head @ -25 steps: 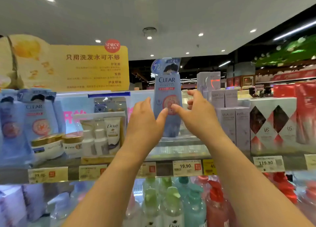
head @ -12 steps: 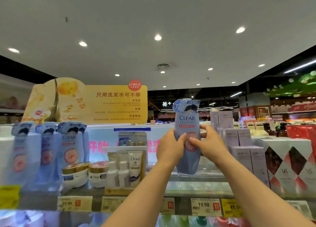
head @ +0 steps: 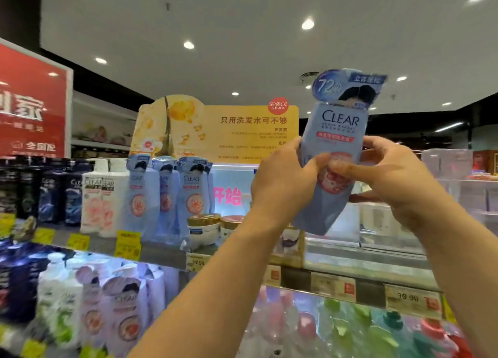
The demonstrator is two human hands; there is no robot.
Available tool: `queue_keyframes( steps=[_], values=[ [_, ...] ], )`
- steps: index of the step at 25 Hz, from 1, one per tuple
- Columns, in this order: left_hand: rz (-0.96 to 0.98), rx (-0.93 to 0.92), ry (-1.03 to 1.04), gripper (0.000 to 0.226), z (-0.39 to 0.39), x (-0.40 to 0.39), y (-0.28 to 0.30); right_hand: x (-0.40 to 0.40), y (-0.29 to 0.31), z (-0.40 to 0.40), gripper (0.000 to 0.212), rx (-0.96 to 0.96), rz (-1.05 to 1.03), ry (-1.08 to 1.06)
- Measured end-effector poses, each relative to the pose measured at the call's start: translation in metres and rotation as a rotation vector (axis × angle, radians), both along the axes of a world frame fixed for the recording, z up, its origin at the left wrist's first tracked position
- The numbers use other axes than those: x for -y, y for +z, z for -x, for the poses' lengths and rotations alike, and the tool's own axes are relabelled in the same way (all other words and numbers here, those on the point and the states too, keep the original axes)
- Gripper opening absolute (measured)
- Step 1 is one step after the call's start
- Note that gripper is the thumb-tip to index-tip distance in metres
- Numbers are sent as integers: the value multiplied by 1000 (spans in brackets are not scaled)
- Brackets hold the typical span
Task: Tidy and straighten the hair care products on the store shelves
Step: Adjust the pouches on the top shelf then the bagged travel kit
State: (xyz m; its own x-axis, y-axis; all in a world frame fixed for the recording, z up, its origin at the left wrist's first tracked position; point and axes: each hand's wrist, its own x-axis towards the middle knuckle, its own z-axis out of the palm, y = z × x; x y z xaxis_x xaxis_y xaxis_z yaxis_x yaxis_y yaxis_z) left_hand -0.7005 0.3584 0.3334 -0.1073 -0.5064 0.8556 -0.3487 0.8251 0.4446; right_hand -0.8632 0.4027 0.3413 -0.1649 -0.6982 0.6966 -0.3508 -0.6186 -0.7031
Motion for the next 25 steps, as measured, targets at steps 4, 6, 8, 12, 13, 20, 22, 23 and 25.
queue_keyframes(
  steps=[4,6,8,12,13,20,22,23,25],
  values=[
    [-10,-22,79,29,-96,15,-4,39,1,-82,55,-15,-65,175],
    [-48,-44,66,26,-151,30,-9,67,-1,-131,55,-34,-90,226],
    [-86,-62,53,30,-199,51,-13,96,-6,-177,54,-49,-101,244],
    [-123,-35,92,27,-266,105,-24,155,-17,-246,52,-34,-147,236],
    [-138,-21,93,25,-279,121,-29,169,-21,-260,51,-45,-151,229],
    [-114,66,225,29,-330,196,-53,228,-41,-303,48,-230,-207,64],
    [-105,63,202,31,-336,206,-56,233,-43,-305,45,-269,-242,24],
    [-107,61,179,32,-338,211,-57,234,-42,-306,45,-285,-256,7],
    [-98,60,141,30,-337,218,-61,234,-39,-307,46,-303,-274,-30]
  ],
)
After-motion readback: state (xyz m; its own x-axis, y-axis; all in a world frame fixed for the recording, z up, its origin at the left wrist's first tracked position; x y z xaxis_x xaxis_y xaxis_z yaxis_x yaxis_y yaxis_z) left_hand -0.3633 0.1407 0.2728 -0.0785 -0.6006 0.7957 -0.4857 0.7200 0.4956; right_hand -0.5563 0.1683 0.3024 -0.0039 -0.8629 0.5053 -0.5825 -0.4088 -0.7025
